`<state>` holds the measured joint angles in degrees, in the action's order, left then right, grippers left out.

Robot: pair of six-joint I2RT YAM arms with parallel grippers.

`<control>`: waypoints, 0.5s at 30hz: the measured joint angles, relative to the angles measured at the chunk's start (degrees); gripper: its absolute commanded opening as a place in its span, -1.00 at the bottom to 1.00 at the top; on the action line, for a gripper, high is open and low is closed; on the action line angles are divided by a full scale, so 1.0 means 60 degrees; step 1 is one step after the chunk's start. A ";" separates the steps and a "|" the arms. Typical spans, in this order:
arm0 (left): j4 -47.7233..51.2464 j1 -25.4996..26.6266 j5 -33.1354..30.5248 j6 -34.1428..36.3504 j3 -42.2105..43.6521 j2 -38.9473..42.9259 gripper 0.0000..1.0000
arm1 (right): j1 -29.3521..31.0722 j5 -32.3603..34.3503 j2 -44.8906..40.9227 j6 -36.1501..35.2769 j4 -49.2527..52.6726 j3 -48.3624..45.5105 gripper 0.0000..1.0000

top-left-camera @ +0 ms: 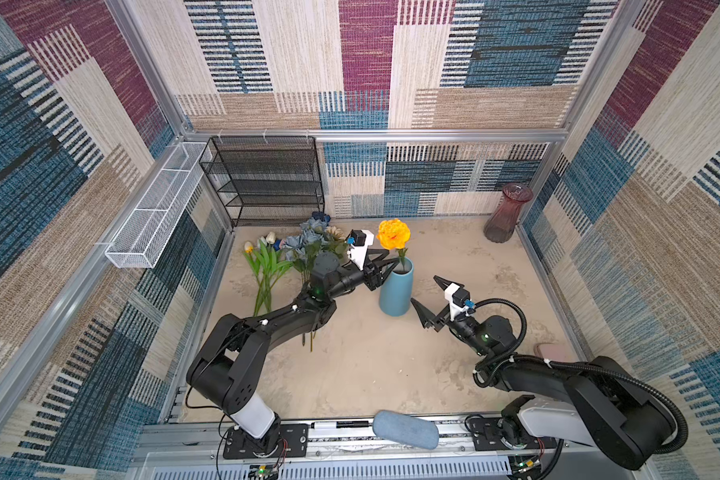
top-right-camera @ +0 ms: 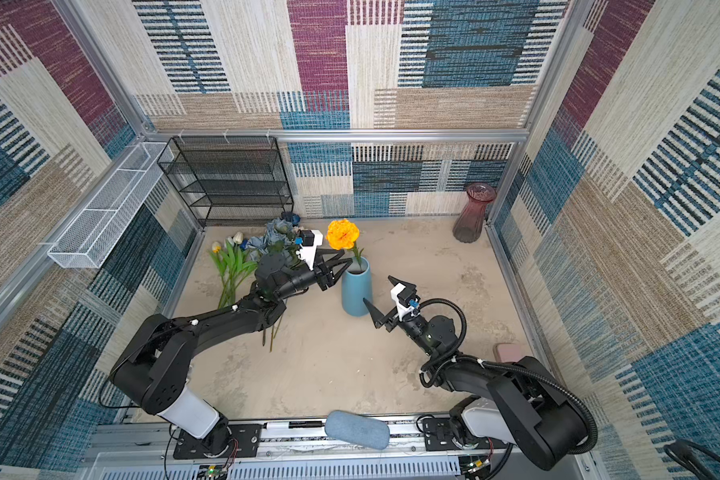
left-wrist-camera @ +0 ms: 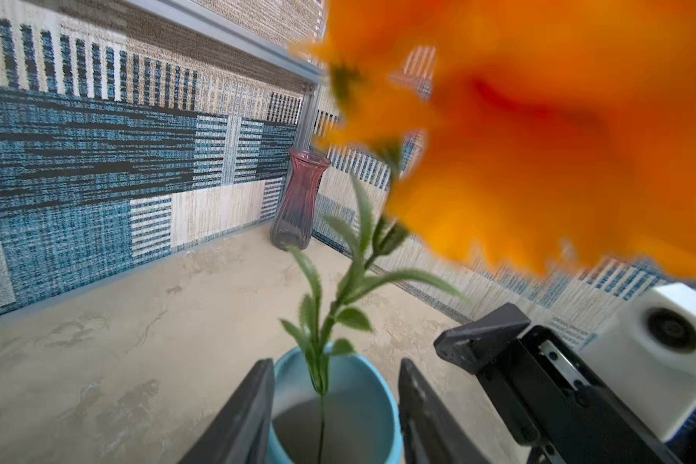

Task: Arrange the flowers into the vase
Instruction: 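Lower the marigold stem into the light-blue vase and open the left gripper, then move the left gripper back and grasp the blue rose stems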

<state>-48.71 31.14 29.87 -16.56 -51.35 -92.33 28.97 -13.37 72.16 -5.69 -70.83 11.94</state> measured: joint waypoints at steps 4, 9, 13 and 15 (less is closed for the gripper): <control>0.1253 -0.0047 -0.0364 0.0586 -0.0135 0.0623 0.15 | 0.0000 -0.0036 0.0022 0.0000 -0.0004 0.0018 0.84; 0.3187 -0.0259 -0.1075 0.1351 -0.0175 0.1683 0.20 | 0.0000 -0.0197 -0.0051 0.0004 -0.0004 0.0018 0.85; 0.4215 -0.0951 -0.1548 0.1687 0.0361 0.2543 0.20 | 0.0007 -0.0280 -0.0044 0.0004 0.0000 0.0033 0.84; 0.4572 -0.1446 -0.1767 0.1712 0.0812 0.2958 0.21 | 0.0007 -0.0353 -0.0036 0.0007 0.0000 0.0036 0.84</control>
<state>-21.28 22.46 19.27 -6.28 -46.48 -74.59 29.02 -15.49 71.94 -5.65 -70.83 12.16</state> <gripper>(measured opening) 0.601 0.922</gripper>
